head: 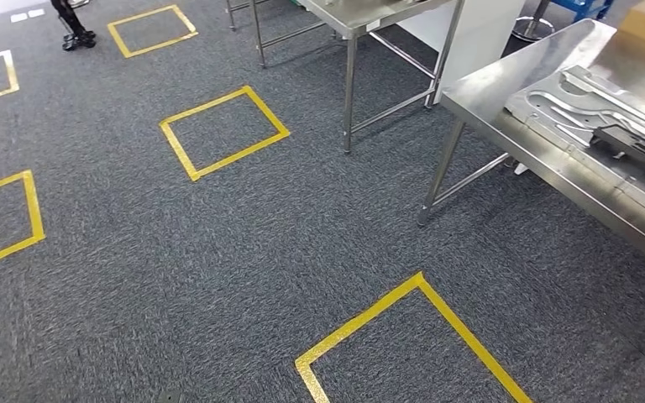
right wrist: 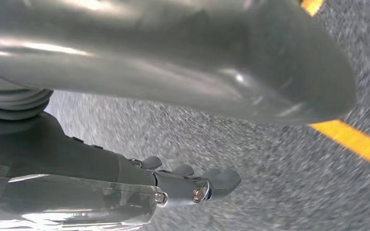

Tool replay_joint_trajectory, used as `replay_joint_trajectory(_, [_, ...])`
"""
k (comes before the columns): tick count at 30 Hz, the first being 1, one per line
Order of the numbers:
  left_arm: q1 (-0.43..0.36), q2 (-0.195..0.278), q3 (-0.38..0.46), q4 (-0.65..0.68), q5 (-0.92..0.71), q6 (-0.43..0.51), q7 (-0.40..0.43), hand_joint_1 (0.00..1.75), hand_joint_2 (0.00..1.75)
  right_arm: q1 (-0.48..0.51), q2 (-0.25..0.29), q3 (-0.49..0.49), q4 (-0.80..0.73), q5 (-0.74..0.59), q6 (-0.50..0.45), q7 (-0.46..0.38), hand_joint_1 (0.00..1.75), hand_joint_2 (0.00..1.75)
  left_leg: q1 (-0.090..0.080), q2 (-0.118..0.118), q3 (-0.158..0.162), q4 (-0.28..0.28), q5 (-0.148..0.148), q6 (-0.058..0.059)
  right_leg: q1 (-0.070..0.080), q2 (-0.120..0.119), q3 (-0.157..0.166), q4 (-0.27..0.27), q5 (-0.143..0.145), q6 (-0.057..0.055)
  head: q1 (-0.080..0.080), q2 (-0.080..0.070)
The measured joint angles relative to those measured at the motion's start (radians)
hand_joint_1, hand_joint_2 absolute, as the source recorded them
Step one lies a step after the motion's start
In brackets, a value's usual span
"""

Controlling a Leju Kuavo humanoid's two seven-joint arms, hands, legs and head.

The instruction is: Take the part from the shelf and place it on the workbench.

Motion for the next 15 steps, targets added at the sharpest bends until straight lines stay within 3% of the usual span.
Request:
replay_joint_trajectory(1, [0.001,0.000,0.000,0.000,0.001,0.000,0.000,0.00,0.00,-0.001,0.001,0.006,0.001,0.005,0.004,-0.001,0.00,0.00,0.003,0.003,-0.009,0.020,0.003,-0.003,0.000,-0.014,-0.001,0.001,0.000,0.000,0.000,0.000])
replay_joint_trajectory(2, [0.002,0.000,0.000,0.000,0.001,0.001,0.001,0.00,0.00,-0.002,0.003,0.012,0.002,0.010,0.008,-0.001,0.00,0.00,0.005,0.008,0.004,-0.002,0.023,-0.005,0.000,-0.026,-0.001,0.002,-0.001,0.001,0.000,0.000])
replay_joint_trajectory(4, [0.003,0.001,0.000,0.000,0.002,0.003,0.005,0.00,0.00,-0.005,0.008,0.023,0.002,0.017,0.012,-0.001,0.00,0.00,0.007,0.039,0.077,-0.137,0.087,-0.004,0.000,-0.048,0.001,0.005,-0.003,0.006,0.000,0.000])
replay_joint_trajectory(6, [-0.001,0.001,0.000,0.000,0.001,0.004,0.010,0.00,0.00,-0.006,0.011,0.033,0.003,0.025,0.016,0.002,0.00,0.00,0.002,0.069,0.131,-0.245,0.120,0.005,0.004,-0.067,0.004,0.010,-0.008,0.016,0.000,0.000])
replay_joint_trajectory(7, [-0.002,0.001,0.000,0.000,0.001,0.005,0.014,0.00,0.00,-0.007,0.012,0.037,0.004,0.030,0.018,0.006,0.00,0.00,-0.001,0.074,0.137,-0.263,0.122,0.012,0.006,-0.076,0.005,0.011,-0.008,0.022,0.000,0.000])
replay_joint_trajectory(9, [0.001,0.001,0.000,0.000,0.001,0.007,0.023,0.00,0.00,-0.012,0.017,0.049,0.004,0.046,0.025,0.020,0.00,0.00,-0.004,0.056,0.132,-0.267,0.128,0.026,0.006,-0.088,0.006,0.010,-0.008,0.035,0.000,0.000])
replay_joint_trajectory(11, [0.004,0.001,0.000,0.000,0.001,0.010,0.030,0.00,0.00,-0.016,0.021,0.063,0.005,0.065,0.029,0.039,0.00,0.00,-0.002,0.040,0.132,-0.275,0.138,0.040,0.001,-0.057,-0.003,0.034,-0.030,0.047,0.000,0.000])
replay_joint_trajectory(12, [0.004,0.001,0.000,0.000,0.001,0.011,0.031,0.00,0.00,-0.015,0.023,0.070,0.006,0.074,0.029,0.046,0.00,0.00,-0.001,0.032,0.131,-0.278,0.143,0.047,-0.002,-0.030,-0.021,0.074,-0.059,0.050,0.000,0.000])
replay_joint_trajectory(13, [0.003,0.000,0.001,0.000,0.001,0.012,0.032,0.00,0.00,-0.013,0.024,0.076,0.007,0.080,0.030,0.052,0.00,0.00,-0.002,0.023,0.128,-0.279,0.146,0.051,-0.003,-0.003,-0.049,0.136,-0.095,0.052,0.000,0.000])
replay_joint_trajectory(15, [0.002,0.000,0.001,0.000,0.001,0.014,0.032,0.00,0.00,-0.009,0.025,0.084,0.009,0.086,0.030,0.058,0.00,0.00,-0.006,0.001,0.121,-0.278,0.150,0.055,-0.003,0.019,-0.114,0.272,-0.153,0.052,0.000,0.000])
